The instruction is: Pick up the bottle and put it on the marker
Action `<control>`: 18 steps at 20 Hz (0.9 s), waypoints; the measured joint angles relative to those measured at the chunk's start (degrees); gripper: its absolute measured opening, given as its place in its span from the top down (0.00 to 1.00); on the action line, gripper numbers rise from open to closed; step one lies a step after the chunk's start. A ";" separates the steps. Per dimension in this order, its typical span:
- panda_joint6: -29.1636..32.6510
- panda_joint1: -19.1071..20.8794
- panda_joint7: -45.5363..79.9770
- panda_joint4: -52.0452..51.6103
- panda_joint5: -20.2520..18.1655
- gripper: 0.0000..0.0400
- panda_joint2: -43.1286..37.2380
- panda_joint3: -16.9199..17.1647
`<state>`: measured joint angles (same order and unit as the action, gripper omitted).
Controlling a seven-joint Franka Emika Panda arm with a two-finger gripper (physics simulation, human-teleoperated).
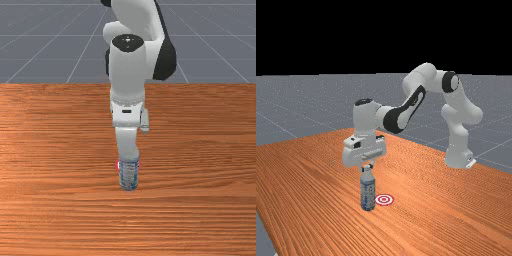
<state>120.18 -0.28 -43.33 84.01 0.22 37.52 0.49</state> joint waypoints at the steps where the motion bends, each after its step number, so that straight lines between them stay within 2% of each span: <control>1: 0.80 -0.10 0.72 2.12 -0.09 0.56 -1.29 0.12; 2: 1.30 -0.15 1.01 3.51 -0.12 0.56 -2.15 0.17; 3: 5.81 0.08 -0.67 7.32 0.15 0.56 -4.04 -0.12; 6: 6.02 0.07 -0.63 9.47 0.17 0.56 -5.41 -0.12; 7: 4.04 0.73 -1.72 9.21 -1.17 0.56 -5.46 -0.78; 10: 5.97 1.71 -3.45 14.83 -3.22 0.56 -8.87 -1.61; 11: 6.94 -0.06 2.41 17.07 -0.85 0.56 -10.25 0.20; 15: 9.05 0.02 1.96 23.30 -0.76 0.56 -14.20 0.09; 16: 11.50 0.27 0.06 25.30 -0.58 0.56 -15.23 -0.20; 18: 10.82 0.27 0.09 25.11 -0.57 0.56 -15.37 -0.20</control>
<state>131.00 -0.01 -43.24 109.12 -0.35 22.15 0.28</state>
